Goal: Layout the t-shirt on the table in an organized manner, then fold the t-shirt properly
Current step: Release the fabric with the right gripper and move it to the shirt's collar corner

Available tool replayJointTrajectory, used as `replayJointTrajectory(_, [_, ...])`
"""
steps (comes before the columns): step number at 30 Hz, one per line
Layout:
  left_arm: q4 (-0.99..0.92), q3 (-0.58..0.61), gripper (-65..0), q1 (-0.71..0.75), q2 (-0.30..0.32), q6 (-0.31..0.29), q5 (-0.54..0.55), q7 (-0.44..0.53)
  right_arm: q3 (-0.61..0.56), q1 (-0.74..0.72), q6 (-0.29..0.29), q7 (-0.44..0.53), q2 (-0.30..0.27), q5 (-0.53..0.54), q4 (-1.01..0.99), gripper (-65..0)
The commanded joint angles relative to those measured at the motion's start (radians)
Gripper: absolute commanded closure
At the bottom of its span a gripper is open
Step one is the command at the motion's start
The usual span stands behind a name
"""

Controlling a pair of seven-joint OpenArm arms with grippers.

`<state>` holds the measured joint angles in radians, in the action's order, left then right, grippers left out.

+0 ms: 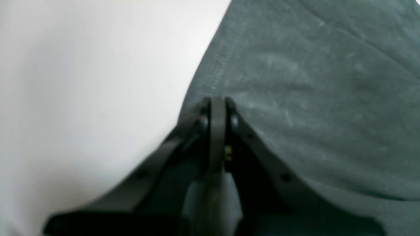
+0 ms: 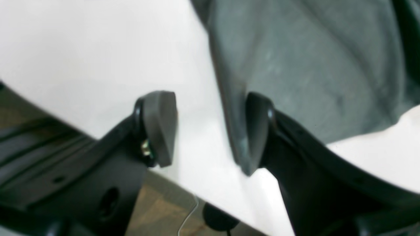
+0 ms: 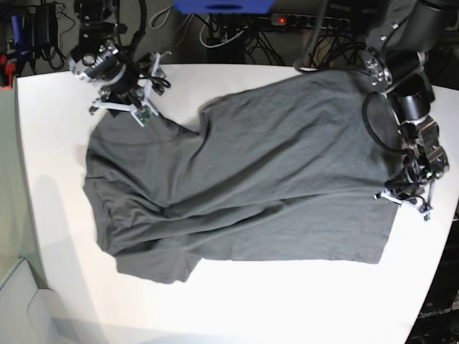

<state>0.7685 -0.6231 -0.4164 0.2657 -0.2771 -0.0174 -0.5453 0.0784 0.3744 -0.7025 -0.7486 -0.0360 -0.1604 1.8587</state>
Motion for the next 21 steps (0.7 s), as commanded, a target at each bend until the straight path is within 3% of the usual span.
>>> replayJointTrajectory(1, [0.007,-0.001,-0.3,-0.014,0.013,0.006,-0.013,-0.022,0.002,-0.007,0.004,0.019,-0.006,0.008,0.017,-34.4])
replayJointTrajectory(11, [0.007,0.001,-0.3,-0.012,0.013,0.006,-0.013,-0.017,0.024,-0.018,0.004,0.021,-0.040,0.006,-0.024,-34.3])
replayJointTrajectory(16, [0.007,0.001,-0.3,-0.012,0.013,0.006,-0.013,-0.017,0.067,-0.010,0.004,0.120,-0.041,0.006,-0.081,-33.1])
replayJointTrajectory(18, [0.007,0.001,-0.3,-0.012,0.013,0.006,-0.013,-0.017,0.080,-0.008,0.004,0.142,-0.041,0.006,-0.097,-28.0])
replayJointTrajectory(21, [0.007,0.001,-0.3,-0.012,0.013,0.006,-0.013,-0.017,0.096,-0.008,0.004,0.145,-0.043,0.006,-0.100,-13.1])
